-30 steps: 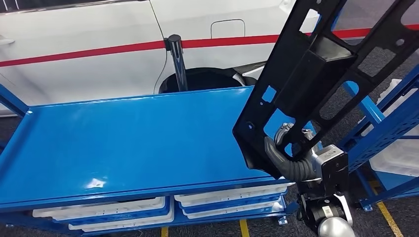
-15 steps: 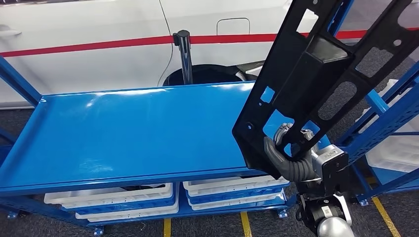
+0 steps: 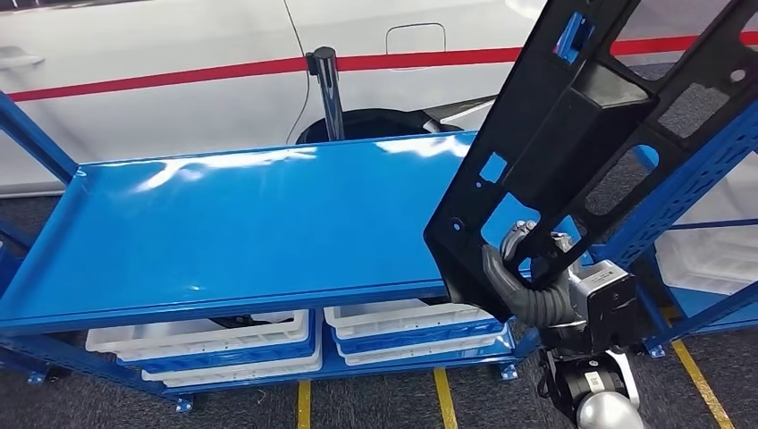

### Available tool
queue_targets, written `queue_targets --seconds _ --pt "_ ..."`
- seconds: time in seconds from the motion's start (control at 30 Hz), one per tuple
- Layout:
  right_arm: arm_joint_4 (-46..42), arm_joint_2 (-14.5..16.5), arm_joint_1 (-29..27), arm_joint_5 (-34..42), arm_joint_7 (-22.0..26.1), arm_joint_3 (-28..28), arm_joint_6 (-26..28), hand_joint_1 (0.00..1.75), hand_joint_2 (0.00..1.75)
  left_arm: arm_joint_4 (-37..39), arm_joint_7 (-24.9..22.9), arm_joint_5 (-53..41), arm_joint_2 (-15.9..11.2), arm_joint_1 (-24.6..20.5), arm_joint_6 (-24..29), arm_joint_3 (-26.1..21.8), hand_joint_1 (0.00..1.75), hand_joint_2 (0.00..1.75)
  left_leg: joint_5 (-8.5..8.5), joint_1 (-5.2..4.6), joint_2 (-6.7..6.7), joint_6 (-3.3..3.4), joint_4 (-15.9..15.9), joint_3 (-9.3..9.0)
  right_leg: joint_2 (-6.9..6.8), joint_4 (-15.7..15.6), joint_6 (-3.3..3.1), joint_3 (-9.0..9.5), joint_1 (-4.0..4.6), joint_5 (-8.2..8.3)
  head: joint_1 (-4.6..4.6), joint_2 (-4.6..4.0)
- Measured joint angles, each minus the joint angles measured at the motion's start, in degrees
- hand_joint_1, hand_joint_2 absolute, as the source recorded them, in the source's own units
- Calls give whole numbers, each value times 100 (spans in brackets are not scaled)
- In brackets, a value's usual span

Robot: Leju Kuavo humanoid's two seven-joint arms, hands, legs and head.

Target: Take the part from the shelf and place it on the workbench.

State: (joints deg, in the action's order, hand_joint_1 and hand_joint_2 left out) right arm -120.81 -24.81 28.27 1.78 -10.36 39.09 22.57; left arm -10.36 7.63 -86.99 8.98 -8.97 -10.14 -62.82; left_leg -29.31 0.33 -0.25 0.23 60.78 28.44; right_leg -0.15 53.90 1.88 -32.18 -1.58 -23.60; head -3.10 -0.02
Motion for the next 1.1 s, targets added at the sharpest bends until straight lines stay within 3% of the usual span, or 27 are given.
queue_targets --seconds 0.07,0.13,0.2,0.27,0.33,0.37,0.4,0.43,0.5,0.53,0.6,0.7,0.77,0.83,0.87,0.9,0.93,0.97,1.03,1.1 --pt "-8 -8 -5 -11 -4 -6 29 175 175 0 -24 -4 1 46 0 -2 0 175 150 -11 -8 36 -664 -328 8 3 65 -51 13 63 2 0" --pt "-49 -34 -39 -29 -18 -17 67 175 175 0 -54 -10 3 73 0 -2 0 175 156 -38 -14 86 -796 -330 7 3 137 -106 24 140 3 0" --pt "-123 -89 -118 -46 -37 -52 102 175 175 2 -89 -14 16 76 0 -1 0 175 212 -29 -8 194 -805 -256 6 73 200 -178 10 86 3 0" --pt "-195 -159 -194 -54 -55 -101 123 175 175 4 -104 -16 33 67 0 0 0 175 299 -22 3 324 -817 -176 9 520 235 -368 -5 -304 5 0" --pt "-246 -227 -249 -55 -74 -138 131 175 175 4 -105 -16 47 60 0 0 0 175 371 -51 8 391 -813 -86 11 1349 256 -650 2 -800 7 0" --pt "-266 -257 -279 -55 -81 -150 133 175 175 4 -105 -16 55 59 0 0 0 175 405 -65 11 403 -810 -44 11 1686 262 -738 6 -917 7 0" --pt "-280 -280 -305 -55 -87 -156 135 175 175 4 -105 -16 60 57 0 0 0 175 434 -78 13 406 -806 -5 11 1827 260 -733 8 -906 7 0" --pt "-296 -296 -328 -55 -95 -160 139 175 175 4 -104 -16 66 54 0 0 0 175 459 -87 15 402 -802 26 11 1721 250 -607 8 -789 7 0" --pt "-336 -328 -357 -56 -116 -178 146 175 175 4 -97 -16 76 46 0 1 0 175 492 -97 17 383 -783 68 10 961 215 -77 9 -482 7 0" --pt "-367 -354 -367 -57 -131 -201 150 175 175 4 -86 -16 80 43 0 1 0 175 503 -109 16 367 -764 88 12 515 194 207 22 -392 6 0" --pt "-444 -413 -395 -59 -162 -268 161 175 175 4 -46 -16 90 41 1 3 0 175 533 -130 14 316 -727 129 19 11 162 496 48 -358 6 0" --pt "-551 -472 -444 -71 -227 -340 169 175 175 4 -4 -16 95 40 4 5 0 175 517 -133 6 217 -659 203 9 -54 80 452 37 -319 4 0" --pt "-615 -494 -483 -110 -285 -376 173 175 175 4 -6 -16 94 25 8 8 0 175 168 -114 1 147 -245 366 -12 -69 -14 377 8 -246 0 0" --pt "-683 -518 -545 -162 -337 -414 183 175 175 4 -20 -16 94 -11 16 9 0 175 -333 -86 3 86 544 610 -23 -63 -56 284 15 -182 -3 0" --pt "-715 -528 -578 -180 -359 -426 189 175 175 4 -33 -16 94 -26 20 12 0 175 -476 -76 3 65 871 680 -26 -60 -58 241 18 -151 -3 0" --pt "-751 -536 -611 -197 -377 -437 193 175 175 4 -54 -16 94 -37 25 19 0 175 -511 -67 3 50 1043 672 -26 -55 -55 197 19 -120 -3 0" --pt "-785 -544 -641 -209 -394 -448 196 175 175 4 -77 -16 94 -34 31 29 0 175 -422 -56 3 42 974 555 -21 -47 -45 155 19 -92 -4 0" --pt "-820 -555 -670 -219 -406 -461 197 175 175 4 -101 -16 94 -19 33 41 0 175 -252 -43 3 40 686 345 -14 -37 -31 120 18 -67 -4 0" --pt "-882 -578 -708 -230 -418 -497 198 175 175 4 -130 -16 95 29 37 60 0 175 50 -32 0 66 -193 -171 3 -13 17 58 23 -24 -3 0" --pt "-933 -604 -728 -232 -422 -539 195 175 175 4 -130 -16 96 72 37 71 0 175 113 -48 -6 111 -735 -422 8 2 77 -3 36 40 -1 0"
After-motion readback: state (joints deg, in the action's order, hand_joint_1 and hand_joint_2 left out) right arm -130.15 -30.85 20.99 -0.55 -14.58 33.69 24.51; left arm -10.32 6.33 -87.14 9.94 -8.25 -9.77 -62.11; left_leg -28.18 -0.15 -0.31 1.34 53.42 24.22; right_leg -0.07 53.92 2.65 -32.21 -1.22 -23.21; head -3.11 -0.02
